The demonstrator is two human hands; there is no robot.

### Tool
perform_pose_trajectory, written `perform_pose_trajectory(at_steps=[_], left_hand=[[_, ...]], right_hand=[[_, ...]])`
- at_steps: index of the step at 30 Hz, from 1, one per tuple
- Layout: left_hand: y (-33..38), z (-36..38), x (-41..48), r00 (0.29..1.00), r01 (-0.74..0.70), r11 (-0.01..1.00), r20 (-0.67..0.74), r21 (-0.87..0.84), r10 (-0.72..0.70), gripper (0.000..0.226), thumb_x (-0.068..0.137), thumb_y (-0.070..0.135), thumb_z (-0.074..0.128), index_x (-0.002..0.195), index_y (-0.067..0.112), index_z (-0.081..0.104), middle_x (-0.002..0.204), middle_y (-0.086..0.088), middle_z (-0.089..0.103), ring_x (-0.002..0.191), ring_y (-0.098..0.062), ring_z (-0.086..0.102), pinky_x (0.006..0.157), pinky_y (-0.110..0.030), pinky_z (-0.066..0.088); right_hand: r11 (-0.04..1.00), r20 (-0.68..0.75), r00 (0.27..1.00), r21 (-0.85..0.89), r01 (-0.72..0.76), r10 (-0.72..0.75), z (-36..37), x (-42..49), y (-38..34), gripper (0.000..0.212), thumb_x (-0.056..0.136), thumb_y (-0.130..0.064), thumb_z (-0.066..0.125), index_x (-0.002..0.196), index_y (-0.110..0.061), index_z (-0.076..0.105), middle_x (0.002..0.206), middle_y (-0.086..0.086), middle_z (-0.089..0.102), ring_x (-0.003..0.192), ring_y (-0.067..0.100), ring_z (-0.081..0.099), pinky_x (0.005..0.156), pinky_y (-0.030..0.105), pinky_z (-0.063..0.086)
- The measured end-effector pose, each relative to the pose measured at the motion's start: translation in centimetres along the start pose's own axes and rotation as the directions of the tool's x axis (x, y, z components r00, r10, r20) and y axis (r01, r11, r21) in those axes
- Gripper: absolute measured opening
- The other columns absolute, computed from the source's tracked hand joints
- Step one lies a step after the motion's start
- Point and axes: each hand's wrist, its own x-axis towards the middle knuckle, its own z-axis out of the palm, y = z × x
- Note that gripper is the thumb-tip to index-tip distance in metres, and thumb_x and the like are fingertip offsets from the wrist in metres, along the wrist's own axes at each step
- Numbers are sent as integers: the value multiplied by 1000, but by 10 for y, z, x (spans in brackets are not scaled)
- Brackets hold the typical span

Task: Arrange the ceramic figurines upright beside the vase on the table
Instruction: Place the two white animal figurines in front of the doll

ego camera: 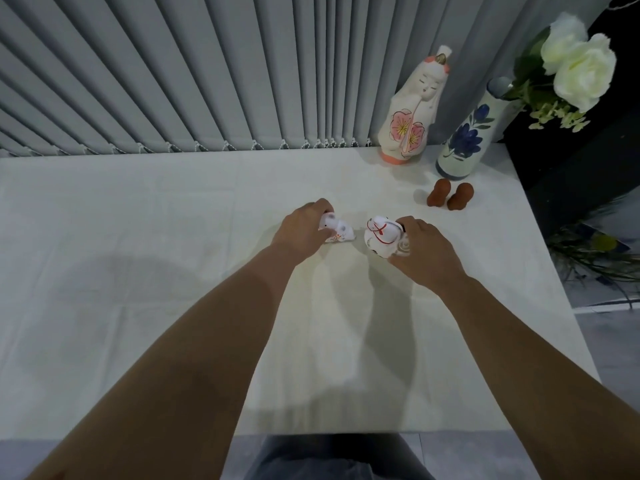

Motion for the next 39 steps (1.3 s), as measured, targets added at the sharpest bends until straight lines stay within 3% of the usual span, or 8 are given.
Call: perform_pose_trajectory(at_steps=[7, 12, 19, 23, 27, 32, 39], left_hand=[[7, -13, 52, 997, -58, 998, -49, -13, 57, 28, 85, 20, 64, 112, 16, 57, 106, -9, 62, 95, -29, 60, 74, -30, 40], [9, -17, 89, 995, -77, 997, -69, 3, 78, 30, 85, 17, 64, 114, 15, 57, 109, -11, 58, 94, -32, 59, 76, -32, 43], [9, -13, 133, 995, -60, 998, -82, 24, 62, 30, 84, 15, 65, 112, 15, 58, 110, -12, 58, 95, -36, 60, 79, -37, 48], [9, -7, 145, 996, -45, 999, -75, 5, 45, 30, 83, 16, 66, 111, 16, 58, 111, -12, 57, 96, -35, 60, 81, -37, 49], [7, -3, 152, 997, -34, 998, -74, -49, 30, 30, 82, 14, 66, 111, 16, 60, 110, -12, 59, 96, -33, 60, 82, -34, 49], [2, -3, 152, 997, -35, 993, -72, -115, 27, 45, 82, 16, 68, 126, 19, 58, 121, -9, 60, 107, -27, 59, 90, -32, 46], [0, -4, 148, 993, -89, 992, -80, -90, 82, 35, 84, 19, 65, 119, 20, 61, 112, -9, 61, 97, -27, 60, 84, -32, 46]], right_hand=[[999, -75, 996, -12, -39, 38, -20, 55, -6, 41, 78, -36, 70, 107, -14, 52, 98, 7, 63, 92, 27, 61, 80, 39, 51], [985, -80, 997, -167, -35, 22, -29, 97, -7, 39, 82, -38, 67, 106, -11, 51, 91, 6, 62, 79, 22, 57, 72, 34, 45], [989, -57, 998, -148, 13, -22, -25, 129, -3, 48, 86, -58, 51, 110, -16, 52, 98, 7, 68, 91, 28, 66, 84, 38, 54], [992, -30, 999, -122, 9, -13, -21, 136, 0, 47, 84, -44, 61, 121, -18, 47, 106, 11, 67, 96, 32, 65, 86, 40, 54], [995, -46, 998, -98, 33, -38, -20, 139, 5, 55, 82, -42, 64, 128, -20, 45, 110, 12, 68, 99, 33, 65, 90, 42, 53], [961, -174, 970, -249, 122, -168, -16, 138, 11, 40, 81, -31, 66, 117, -14, 56, 99, 12, 70, 88, 33, 67, 82, 39, 53], [988, -121, 993, -152, -35, 16, -13, 133, 1, 65, 74, -8, 71, 134, -14, 47, 122, 12, 62, 109, 34, 57, 98, 42, 46]])
